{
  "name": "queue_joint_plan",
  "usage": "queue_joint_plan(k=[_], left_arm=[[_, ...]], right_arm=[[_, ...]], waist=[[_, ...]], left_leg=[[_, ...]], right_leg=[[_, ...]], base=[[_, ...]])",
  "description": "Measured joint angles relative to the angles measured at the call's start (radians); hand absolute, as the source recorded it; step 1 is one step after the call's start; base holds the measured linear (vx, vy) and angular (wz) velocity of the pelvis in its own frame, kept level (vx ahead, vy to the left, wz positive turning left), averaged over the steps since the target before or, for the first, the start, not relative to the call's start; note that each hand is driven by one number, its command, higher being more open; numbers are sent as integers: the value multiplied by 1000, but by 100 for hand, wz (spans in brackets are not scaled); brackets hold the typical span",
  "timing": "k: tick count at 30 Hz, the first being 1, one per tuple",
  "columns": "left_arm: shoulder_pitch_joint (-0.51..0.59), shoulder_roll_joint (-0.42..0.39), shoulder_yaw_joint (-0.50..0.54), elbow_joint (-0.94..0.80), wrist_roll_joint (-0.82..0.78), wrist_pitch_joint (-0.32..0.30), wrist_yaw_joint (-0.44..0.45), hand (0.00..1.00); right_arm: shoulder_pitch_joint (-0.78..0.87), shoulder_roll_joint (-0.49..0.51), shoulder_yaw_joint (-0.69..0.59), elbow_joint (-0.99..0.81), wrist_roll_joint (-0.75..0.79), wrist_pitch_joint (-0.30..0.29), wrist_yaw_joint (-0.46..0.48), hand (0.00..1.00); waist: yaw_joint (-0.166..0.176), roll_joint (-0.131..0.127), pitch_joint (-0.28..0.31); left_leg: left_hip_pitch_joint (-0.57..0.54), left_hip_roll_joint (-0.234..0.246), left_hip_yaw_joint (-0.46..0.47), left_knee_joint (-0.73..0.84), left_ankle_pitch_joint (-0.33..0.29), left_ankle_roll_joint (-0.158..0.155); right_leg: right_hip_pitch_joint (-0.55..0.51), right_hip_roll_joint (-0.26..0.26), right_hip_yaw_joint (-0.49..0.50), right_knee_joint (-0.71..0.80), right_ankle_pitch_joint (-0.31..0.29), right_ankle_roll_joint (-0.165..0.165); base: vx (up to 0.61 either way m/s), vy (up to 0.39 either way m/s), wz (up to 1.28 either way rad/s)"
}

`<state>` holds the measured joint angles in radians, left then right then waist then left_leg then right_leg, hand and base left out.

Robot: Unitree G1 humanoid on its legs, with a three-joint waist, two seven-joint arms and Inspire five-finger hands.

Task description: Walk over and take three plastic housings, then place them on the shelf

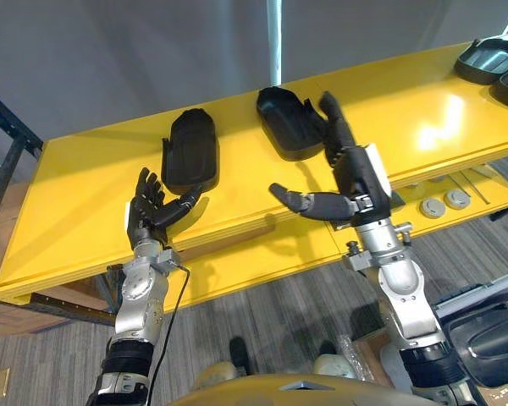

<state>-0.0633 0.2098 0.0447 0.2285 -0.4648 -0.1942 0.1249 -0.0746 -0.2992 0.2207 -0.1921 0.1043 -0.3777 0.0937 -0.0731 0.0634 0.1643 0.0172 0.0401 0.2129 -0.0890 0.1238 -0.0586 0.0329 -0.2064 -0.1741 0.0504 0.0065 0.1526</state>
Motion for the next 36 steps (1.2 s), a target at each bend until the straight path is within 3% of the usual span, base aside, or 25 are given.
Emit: queue_joint_plan(k=[11,17,36], left_arm=[[-26,9,-19,11,-45,-1,-65,100],[-27,31,-26,11,-68,-2,-106,100],[-27,50,-30,17,-83,0,-162,100]], right_arm=[[-67,-2,102,52,0,83,49,100],[-67,-4,107,52,0,84,55,100],[-68,-11,107,52,-1,84,71,100]], waist=[[14,-12,8],[15,-24,15],[17,-22,18]], left_leg=[[-11,-14,-11,0,12,9],[-12,-14,-10,0,11,9],[-14,-15,-10,0,11,9]], right_leg=[[-13,-17,-12,20,-3,-1],[-16,-18,-12,20,-7,-3],[-16,-18,-13,19,-6,-5]], base=[[-10,13,3],[-12,3,0],[0,0,0]])
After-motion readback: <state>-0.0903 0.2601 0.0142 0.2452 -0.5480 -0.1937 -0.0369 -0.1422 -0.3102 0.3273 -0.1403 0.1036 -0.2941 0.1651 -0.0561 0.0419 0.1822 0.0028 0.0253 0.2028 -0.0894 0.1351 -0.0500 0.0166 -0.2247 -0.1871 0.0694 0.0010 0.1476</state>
